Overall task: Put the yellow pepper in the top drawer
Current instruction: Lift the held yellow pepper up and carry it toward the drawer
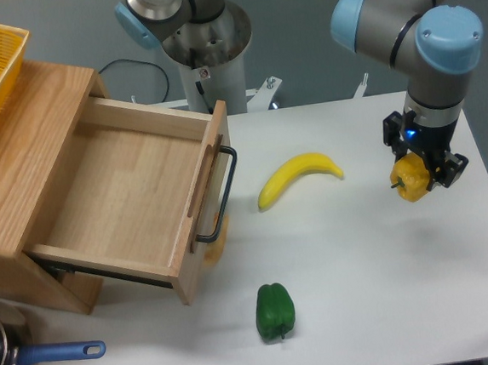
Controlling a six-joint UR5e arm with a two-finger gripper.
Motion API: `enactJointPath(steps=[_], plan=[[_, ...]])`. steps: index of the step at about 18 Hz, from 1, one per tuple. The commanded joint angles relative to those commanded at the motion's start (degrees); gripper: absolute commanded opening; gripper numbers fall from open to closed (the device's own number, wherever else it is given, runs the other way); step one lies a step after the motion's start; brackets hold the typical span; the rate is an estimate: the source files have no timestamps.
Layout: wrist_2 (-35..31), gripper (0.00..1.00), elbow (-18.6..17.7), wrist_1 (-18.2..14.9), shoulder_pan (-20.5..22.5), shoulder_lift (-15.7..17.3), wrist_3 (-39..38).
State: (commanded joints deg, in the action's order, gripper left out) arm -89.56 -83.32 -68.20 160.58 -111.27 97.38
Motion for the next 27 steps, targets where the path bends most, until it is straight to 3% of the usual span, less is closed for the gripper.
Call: enactJointPath(steps=[9,12,20,22,27], plan=[[0.0,0.59,-0.88,-0.26,0.7,0.44,-1.76],[0.17,0.59,-1.93,-0.35,0.79,2.28,-6.14],[0.44,0.59,-3.16,-9.92,-0.52,8.61,-7.38],[0.88,0.59,-4.74,-9.93,-1.05,10.45,-8.25],[3.16,0.59,-4.75,-10.02,-4.04,12.3,-15.1]])
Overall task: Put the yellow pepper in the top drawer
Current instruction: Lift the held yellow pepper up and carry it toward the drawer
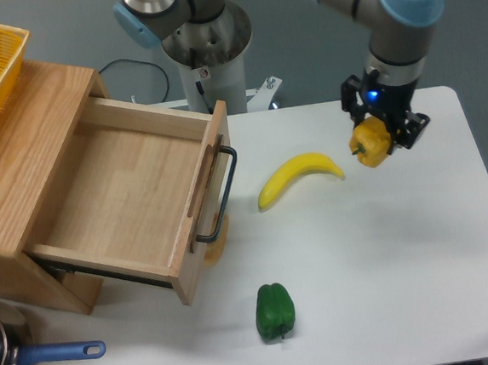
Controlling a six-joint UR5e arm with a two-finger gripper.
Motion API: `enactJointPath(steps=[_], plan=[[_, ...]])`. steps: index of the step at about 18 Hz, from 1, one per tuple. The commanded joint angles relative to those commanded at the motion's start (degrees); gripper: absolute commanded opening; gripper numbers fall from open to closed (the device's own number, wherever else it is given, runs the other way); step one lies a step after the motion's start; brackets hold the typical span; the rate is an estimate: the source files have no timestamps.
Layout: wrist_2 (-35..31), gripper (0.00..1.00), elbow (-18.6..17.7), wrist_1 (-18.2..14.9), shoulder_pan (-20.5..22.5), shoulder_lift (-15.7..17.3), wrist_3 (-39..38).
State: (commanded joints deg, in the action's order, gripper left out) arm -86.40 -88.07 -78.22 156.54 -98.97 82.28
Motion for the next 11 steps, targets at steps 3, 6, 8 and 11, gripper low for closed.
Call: enactJointPath(steps=[3,6,8,11], plan=[[0.27,0.59,0.0,-0.26,-3.07,2.11,-5.8],[1.49,0.59,0.0,-1.4,-4.66,4.65,-9.32],[3.25,0.59,0.0,-1.84,-5.01,5.71,-10.73],[5.1,0.59,0.17,-2.02,-6.07,7.03,-12.67]])
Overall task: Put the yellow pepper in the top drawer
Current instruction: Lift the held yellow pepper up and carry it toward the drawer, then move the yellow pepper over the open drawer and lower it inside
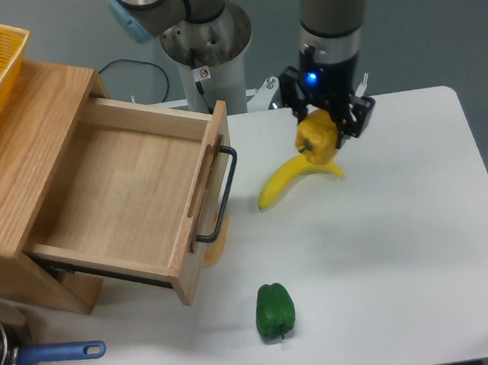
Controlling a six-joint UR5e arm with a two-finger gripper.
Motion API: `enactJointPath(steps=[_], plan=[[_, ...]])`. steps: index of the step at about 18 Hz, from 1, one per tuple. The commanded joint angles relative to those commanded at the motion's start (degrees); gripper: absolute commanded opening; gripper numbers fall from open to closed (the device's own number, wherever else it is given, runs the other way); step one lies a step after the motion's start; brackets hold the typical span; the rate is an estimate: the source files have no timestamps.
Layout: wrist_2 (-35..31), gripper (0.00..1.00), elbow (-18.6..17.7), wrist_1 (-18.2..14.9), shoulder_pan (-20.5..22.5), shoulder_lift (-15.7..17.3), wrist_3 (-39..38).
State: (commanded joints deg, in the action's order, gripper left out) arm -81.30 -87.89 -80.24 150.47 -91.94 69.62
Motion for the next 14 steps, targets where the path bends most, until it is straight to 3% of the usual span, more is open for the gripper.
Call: enactJointPath(steps=[7,14], plan=[[2.64,0.59,0.53,-2.1,-0.62,4.22,-3.35],[2.64,0.59,0.53,-2.63,-2.81,5.28,-6.42]])
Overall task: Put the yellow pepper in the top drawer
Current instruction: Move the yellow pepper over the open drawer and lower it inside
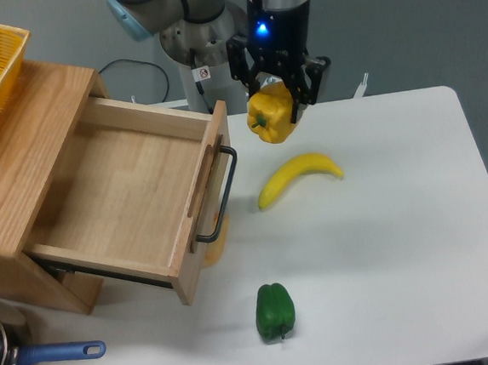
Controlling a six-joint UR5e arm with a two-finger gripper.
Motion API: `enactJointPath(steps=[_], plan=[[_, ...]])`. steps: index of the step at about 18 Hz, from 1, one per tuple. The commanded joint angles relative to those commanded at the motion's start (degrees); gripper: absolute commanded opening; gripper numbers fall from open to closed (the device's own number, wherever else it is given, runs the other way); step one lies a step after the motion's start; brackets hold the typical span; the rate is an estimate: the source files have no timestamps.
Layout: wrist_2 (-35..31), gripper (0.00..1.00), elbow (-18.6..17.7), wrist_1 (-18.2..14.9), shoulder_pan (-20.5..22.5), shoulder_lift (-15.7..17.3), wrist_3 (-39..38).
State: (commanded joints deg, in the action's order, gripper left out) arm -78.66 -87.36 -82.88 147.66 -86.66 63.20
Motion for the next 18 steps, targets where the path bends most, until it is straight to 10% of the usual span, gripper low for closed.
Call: enactJointPath(steps=[18], plan=[[-3.95,0.59,-0.17,0.09,-13.71,0.88,-16.0]])
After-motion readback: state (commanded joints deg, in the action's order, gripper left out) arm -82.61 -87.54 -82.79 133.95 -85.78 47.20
